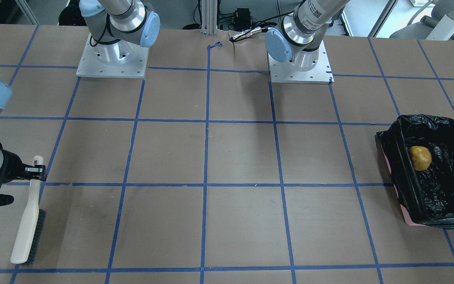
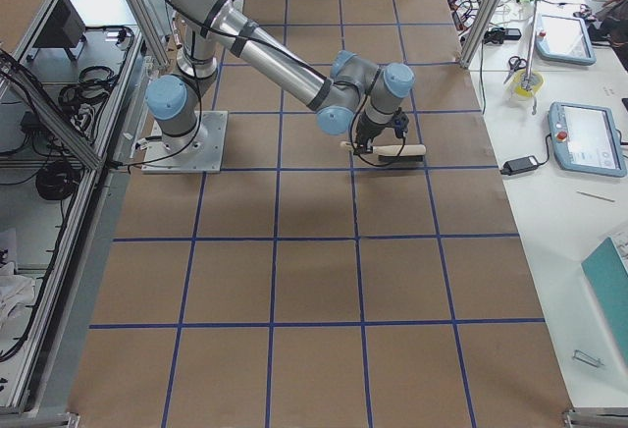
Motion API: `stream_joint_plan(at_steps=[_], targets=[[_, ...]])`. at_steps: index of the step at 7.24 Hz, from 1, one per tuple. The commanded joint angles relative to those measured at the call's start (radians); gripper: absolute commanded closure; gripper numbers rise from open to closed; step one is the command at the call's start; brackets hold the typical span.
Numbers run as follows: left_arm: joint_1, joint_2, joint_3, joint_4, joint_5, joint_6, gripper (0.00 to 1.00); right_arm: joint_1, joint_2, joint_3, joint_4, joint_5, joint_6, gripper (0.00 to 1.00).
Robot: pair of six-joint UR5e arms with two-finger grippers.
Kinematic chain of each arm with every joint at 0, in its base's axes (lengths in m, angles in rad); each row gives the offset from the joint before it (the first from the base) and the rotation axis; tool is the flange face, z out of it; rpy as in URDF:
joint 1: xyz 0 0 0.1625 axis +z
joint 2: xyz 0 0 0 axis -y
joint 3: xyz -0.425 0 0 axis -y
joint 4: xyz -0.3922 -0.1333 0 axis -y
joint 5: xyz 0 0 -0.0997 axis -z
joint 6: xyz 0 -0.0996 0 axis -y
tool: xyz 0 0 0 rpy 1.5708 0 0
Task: Sweep and dump trash into bin
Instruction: 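Tip the dustpan over the trash bag with left gripper while right lowers brush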
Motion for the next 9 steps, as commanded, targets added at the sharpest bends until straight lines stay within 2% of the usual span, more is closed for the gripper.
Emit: stream_joint_plan(at_steps=[1, 2, 3, 4, 5, 6, 7, 9], targets=[[-0.057, 0.017, -0.038, 0.058, 0.064, 0.009, 1.00, 0.000, 0.007, 0.005, 0.000, -0.001, -0.002, 1.00], [-0.062, 0.017, -0.044, 0.059, 0.087, 0.009, 1.00, 0.000, 0.007, 0.007, 0.000, -0.001, -0.003, 1.00], [-0.068, 0.017, -0.049, 0.059, 0.072, 0.009, 1.00, 0.000, 0.007, 0.006, 0.000, -0.001, -0.003, 0.99], [-0.083, 0.013, -0.046, 0.059, 0.047, 0.006, 1.00, 0.000, 0.007, 0.007, 0.000, 0.001, 0.006, 0.50], [-0.120, 0.023, -0.047, 0.051, -0.053, 0.007, 1.00, 0.000, 0.007, 0.007, -0.003, 0.001, 0.023, 0.19], [-0.179, 0.030, -0.046, 0.048, -0.136, 0.013, 1.00, 0.000, 0.005, 0.006, -0.005, 0.002, 0.037, 0.02], [-0.256, 0.025, -0.047, 0.049, -0.190, 0.003, 1.00, 0.000, 0.004, 0.004, -0.005, 0.002, 0.040, 0.00], [-0.374, -0.004, -0.055, 0.054, -0.198, -0.014, 1.00, 0.000, -0.065, -0.025, 0.013, -0.002, 0.038, 0.00]])
